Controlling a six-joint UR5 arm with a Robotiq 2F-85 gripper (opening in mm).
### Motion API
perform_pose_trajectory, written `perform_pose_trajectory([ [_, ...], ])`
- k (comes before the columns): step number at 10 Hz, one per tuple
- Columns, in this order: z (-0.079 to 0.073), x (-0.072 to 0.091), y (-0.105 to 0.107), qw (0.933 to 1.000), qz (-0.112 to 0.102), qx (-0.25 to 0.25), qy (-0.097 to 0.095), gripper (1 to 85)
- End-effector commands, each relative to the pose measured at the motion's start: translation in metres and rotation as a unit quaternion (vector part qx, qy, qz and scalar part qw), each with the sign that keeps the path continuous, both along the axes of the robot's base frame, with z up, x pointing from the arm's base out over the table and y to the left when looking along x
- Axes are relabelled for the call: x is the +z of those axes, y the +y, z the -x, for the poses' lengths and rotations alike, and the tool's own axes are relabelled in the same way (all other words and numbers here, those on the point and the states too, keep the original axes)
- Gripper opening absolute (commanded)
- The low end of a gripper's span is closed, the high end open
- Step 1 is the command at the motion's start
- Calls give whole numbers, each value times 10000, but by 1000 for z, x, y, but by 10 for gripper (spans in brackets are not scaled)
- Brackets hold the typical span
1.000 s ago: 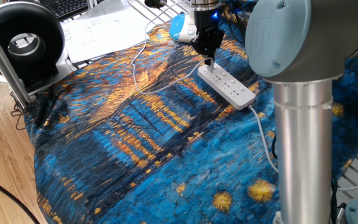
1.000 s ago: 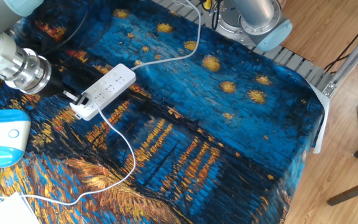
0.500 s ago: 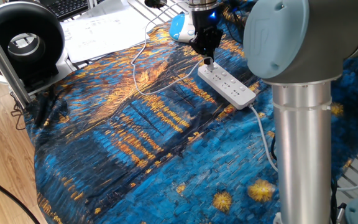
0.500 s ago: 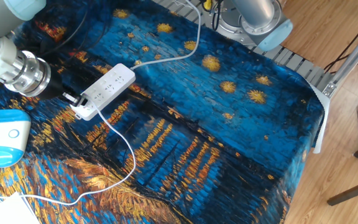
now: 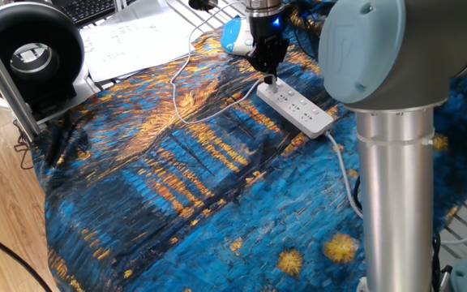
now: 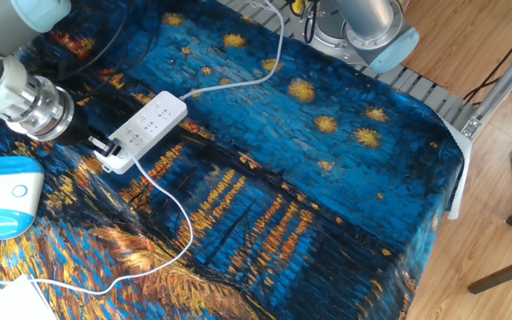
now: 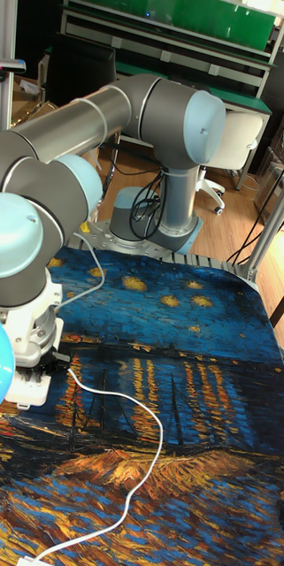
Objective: Plug in the power cord of the desk lamp, turn on the socket, and light up the desk lamp
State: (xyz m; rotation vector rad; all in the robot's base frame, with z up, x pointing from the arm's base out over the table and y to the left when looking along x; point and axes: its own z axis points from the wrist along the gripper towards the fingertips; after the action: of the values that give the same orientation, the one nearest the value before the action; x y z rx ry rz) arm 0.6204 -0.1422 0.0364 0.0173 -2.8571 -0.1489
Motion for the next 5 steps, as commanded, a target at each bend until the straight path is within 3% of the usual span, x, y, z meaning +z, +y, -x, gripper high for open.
perform_pose_trajectory([
  [1, 2, 3, 0, 9999, -138, 37, 28, 13],
  [3, 6, 11, -6, 9997, -47, 247, 71, 13],
  [5, 5, -3, -12, 9991, 110, 403, -120, 13],
])
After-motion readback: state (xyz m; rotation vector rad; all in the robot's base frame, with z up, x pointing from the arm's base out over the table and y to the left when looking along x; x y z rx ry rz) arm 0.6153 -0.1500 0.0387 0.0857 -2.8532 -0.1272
